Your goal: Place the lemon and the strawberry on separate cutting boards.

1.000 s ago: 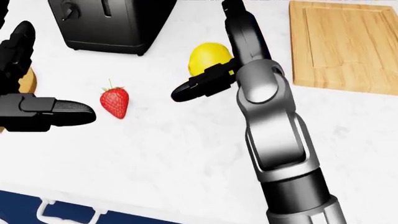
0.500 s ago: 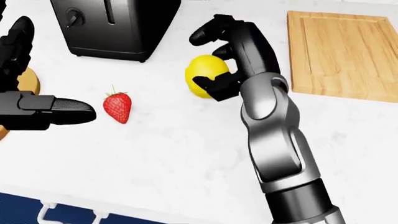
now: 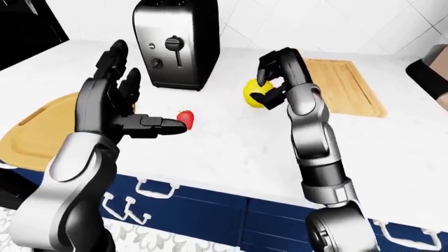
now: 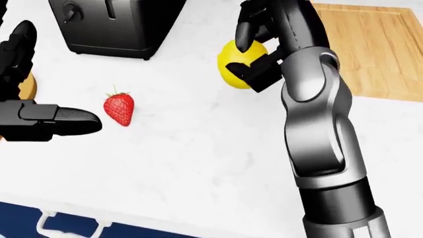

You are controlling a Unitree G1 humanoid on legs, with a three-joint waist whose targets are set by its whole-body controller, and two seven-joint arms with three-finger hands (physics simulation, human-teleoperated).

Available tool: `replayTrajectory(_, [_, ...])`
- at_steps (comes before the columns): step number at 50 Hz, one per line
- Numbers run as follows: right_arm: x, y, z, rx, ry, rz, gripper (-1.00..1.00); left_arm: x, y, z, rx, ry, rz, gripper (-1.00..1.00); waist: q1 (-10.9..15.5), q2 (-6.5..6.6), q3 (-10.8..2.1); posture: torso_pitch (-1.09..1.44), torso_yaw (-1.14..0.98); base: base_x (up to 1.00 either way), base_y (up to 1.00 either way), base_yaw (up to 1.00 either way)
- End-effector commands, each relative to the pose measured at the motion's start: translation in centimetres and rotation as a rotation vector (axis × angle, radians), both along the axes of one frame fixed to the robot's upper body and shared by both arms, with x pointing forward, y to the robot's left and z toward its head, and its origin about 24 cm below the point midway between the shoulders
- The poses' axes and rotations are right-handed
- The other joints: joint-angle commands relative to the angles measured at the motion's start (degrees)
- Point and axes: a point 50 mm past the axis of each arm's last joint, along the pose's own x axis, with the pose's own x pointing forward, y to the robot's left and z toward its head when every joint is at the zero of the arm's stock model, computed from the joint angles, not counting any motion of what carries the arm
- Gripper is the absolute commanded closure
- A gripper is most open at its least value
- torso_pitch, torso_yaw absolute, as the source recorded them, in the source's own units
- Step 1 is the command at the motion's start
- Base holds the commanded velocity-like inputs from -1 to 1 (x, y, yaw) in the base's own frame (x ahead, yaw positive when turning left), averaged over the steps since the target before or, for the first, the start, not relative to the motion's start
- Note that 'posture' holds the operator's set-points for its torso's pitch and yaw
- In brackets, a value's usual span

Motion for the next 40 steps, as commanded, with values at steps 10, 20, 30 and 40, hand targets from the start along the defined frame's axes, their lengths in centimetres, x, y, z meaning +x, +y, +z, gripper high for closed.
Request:
replayTrajectory(10, [0.0,-4.3,5.3,0.063,-0.146,-0.112,1.00,-0.4,0.0,1.4,0.009,-0.084,0.004,-1.00,0.0,-0.06,-1.45,0.00,0.00,0.00,0.00,0.00])
replayTrajectory(20, [0.5,-8.6,5.8,0.070,-0.172,-0.248,1.00,-0.4,0.0,1.5,0.009,-0.087,0.004,-1.00,-0.1,-0.39,-1.48,0.00,0.00,0.00,0.00,0.00])
replayTrajectory(30, [1.0,-12.6,5.5,0.083,-0.174,-0.374,1.00,-0.5,-0.1,1.5,0.008,-0.086,0.005,-1.00,0.0,-0.72,-1.52,0.00,0.00,0.00,0.00,0.00])
replayTrajectory(40, [2.1,-15.5,4.3,0.067,-0.160,-0.491,1.00,-0.5,0.0,1.3,0.006,-0.084,0.006,-1.00,0.0,-0.97,-1.58,0.00,0.00,0.00,0.00,0.00])
